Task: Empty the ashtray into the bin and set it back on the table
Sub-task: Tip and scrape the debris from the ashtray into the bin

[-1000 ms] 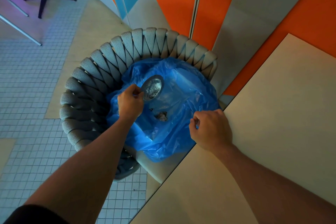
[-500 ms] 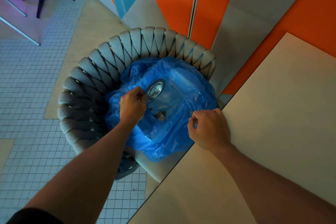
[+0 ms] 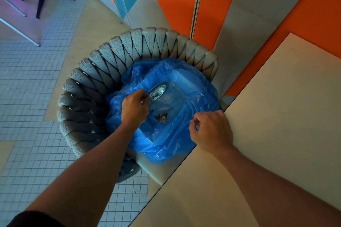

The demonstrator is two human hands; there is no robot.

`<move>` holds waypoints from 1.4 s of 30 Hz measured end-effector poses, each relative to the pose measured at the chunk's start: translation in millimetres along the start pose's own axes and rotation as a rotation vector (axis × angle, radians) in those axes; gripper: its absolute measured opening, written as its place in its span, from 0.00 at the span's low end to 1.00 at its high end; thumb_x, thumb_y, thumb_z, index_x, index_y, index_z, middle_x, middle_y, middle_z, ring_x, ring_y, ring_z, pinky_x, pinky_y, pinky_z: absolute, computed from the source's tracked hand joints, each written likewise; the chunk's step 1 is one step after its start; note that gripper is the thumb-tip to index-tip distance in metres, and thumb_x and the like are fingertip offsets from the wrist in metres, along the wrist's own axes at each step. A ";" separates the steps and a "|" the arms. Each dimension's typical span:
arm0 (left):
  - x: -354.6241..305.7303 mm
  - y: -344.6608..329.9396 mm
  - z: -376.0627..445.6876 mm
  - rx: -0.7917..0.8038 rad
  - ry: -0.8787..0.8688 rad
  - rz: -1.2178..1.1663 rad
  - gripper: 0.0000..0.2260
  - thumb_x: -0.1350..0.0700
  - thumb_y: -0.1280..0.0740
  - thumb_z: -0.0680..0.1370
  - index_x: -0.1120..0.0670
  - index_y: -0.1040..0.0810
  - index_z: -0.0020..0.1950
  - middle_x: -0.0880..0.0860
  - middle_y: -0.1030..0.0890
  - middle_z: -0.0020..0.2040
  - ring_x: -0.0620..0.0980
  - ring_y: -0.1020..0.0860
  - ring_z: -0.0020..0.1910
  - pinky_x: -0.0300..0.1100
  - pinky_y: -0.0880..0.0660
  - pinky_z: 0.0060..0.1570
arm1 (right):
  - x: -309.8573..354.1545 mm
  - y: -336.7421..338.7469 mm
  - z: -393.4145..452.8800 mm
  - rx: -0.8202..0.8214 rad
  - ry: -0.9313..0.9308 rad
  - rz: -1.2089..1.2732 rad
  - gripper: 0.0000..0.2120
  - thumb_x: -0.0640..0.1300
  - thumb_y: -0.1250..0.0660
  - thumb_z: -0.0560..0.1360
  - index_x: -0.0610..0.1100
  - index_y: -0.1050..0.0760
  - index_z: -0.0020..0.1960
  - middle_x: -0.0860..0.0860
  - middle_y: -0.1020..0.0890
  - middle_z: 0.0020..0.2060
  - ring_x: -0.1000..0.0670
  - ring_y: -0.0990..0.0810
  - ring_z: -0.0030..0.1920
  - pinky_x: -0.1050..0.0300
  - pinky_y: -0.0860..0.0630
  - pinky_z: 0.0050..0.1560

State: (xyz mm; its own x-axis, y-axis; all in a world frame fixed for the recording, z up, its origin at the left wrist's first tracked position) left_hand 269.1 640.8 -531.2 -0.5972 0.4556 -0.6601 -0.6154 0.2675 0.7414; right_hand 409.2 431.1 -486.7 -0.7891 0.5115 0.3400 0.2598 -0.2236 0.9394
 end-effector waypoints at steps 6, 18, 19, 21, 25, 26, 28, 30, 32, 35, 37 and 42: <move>-6.9 -7.8 -4.4 0.064 -0.087 0.104 0.05 0.62 0.32 0.75 0.56 0.25 0.39 0.52 0.21 0.36 0.54 0.24 0.36 0.46 0.29 0.36 | 0.4 2.1 -0.8 0.003 -0.004 0.009 0.12 0.53 0.35 0.76 0.45 0.21 0.41 0.51 0.18 0.32 0.52 0.24 0.32 0.52 0.24 0.45; -23.8 -4.2 -8.5 0.065 -0.181 0.146 0.05 0.62 0.34 0.77 0.59 0.24 0.40 0.54 0.22 0.35 0.56 0.24 0.33 0.52 0.25 0.34 | 0.9 3.4 -0.7 -0.014 -0.009 0.020 0.12 0.52 0.34 0.75 0.45 0.21 0.39 0.51 0.19 0.30 0.52 0.25 0.31 0.52 0.24 0.43; -27.2 -3.9 -9.9 0.067 -0.208 0.164 0.05 0.62 0.34 0.76 0.59 0.24 0.41 0.54 0.22 0.35 0.57 0.25 0.32 0.52 0.25 0.33 | 0.7 3.3 -0.9 -0.017 -0.009 0.021 0.12 0.52 0.34 0.75 0.45 0.21 0.39 0.51 0.19 0.30 0.52 0.25 0.31 0.53 0.24 0.42; -31.7 -7.2 -12.6 0.096 -0.250 0.208 0.04 0.63 0.34 0.76 0.59 0.24 0.41 0.55 0.22 0.36 0.58 0.25 0.31 0.52 0.25 0.32 | 0.5 2.6 -1.0 -0.016 -0.007 0.016 0.12 0.53 0.34 0.75 0.45 0.21 0.39 0.51 0.19 0.30 0.52 0.25 0.31 0.53 0.24 0.42; -34.1 -12.1 -15.9 0.130 -0.282 0.261 0.04 0.62 0.34 0.76 0.58 0.25 0.40 0.54 0.23 0.35 0.58 0.26 0.29 0.49 0.27 0.30 | 0.1 1.4 -0.8 -0.012 -0.008 0.017 0.13 0.53 0.35 0.75 0.46 0.21 0.39 0.51 0.19 0.31 0.52 0.25 0.31 0.54 0.25 0.41; -34.6 -12.5 -16.2 0.131 -0.286 0.265 0.05 0.62 0.34 0.76 0.58 0.25 0.40 0.54 0.23 0.35 0.58 0.26 0.29 0.48 0.28 0.29 | 0.2 1.3 -0.8 -0.011 -0.006 0.015 0.13 0.53 0.35 0.75 0.46 0.21 0.39 0.51 0.19 0.31 0.52 0.25 0.31 0.54 0.25 0.42; -35.5 -13.1 -16.4 0.135 -0.289 0.267 0.05 0.62 0.34 0.76 0.57 0.25 0.40 0.54 0.24 0.35 0.57 0.27 0.28 0.47 0.29 0.29 | -0.1 1.6 -0.8 -0.010 -0.005 0.015 0.13 0.53 0.35 0.75 0.45 0.21 0.39 0.51 0.19 0.31 0.52 0.25 0.31 0.53 0.24 0.42; -36.6 -11.9 -16.1 0.129 -0.293 0.272 0.05 0.62 0.34 0.76 0.57 0.25 0.40 0.53 0.24 0.34 0.56 0.27 0.28 0.46 0.30 0.28 | -0.2 1.9 -0.9 -0.010 -0.005 0.015 0.13 0.53 0.35 0.75 0.45 0.21 0.40 0.51 0.19 0.31 0.52 0.25 0.31 0.53 0.24 0.42; -39.2 -9.6 -16.3 0.114 -0.314 0.281 0.05 0.63 0.34 0.76 0.58 0.25 0.40 0.54 0.24 0.33 0.55 0.28 0.27 0.44 0.33 0.27 | 0.2 2.1 -0.5 -0.013 -0.002 0.019 0.13 0.53 0.35 0.75 0.45 0.21 0.40 0.51 0.19 0.31 0.52 0.25 0.31 0.53 0.24 0.42; -42.8 -11.2 -19.0 0.122 -0.359 0.312 0.04 0.63 0.33 0.76 0.58 0.24 0.41 0.54 0.24 0.33 0.55 0.27 0.27 0.42 0.34 0.26 | 0.1 1.9 -0.5 -0.014 -0.001 0.019 0.13 0.53 0.35 0.76 0.45 0.21 0.41 0.51 0.18 0.32 0.53 0.26 0.31 0.54 0.25 0.43; -42.0 -17.0 -21.7 0.159 -0.378 0.342 0.03 0.62 0.34 0.77 0.58 0.23 0.43 0.54 0.24 0.35 0.57 0.25 0.30 0.44 0.31 0.26 | -0.3 1.8 -0.7 -0.018 0.000 0.019 0.13 0.53 0.35 0.75 0.45 0.21 0.41 0.51 0.18 0.32 0.53 0.26 0.31 0.54 0.25 0.43; -40.7 -25.8 -26.3 0.216 -0.392 0.379 0.05 0.60 0.36 0.79 0.57 0.21 0.50 0.53 0.22 0.39 0.56 0.23 0.35 0.50 0.25 0.28 | -1.1 -0.3 -0.2 -0.015 -0.004 0.017 0.13 0.54 0.35 0.75 0.45 0.21 0.41 0.51 0.18 0.32 0.53 0.26 0.31 0.54 0.25 0.43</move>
State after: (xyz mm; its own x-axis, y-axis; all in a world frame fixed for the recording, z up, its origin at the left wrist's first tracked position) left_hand 295.8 593.1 -526.6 -0.4948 0.8225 -0.2805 -0.2526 0.1727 0.9520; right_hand 409.9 430.4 -487.4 -0.7823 0.5110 0.3562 0.2645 -0.2451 0.9327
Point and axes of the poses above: each hand's wrist, its own z-axis towards the middle knuckle, its own y-axis out of the back of the hand, x = y × z, the point moved 10 cm from there along z, towards the middle knuckle
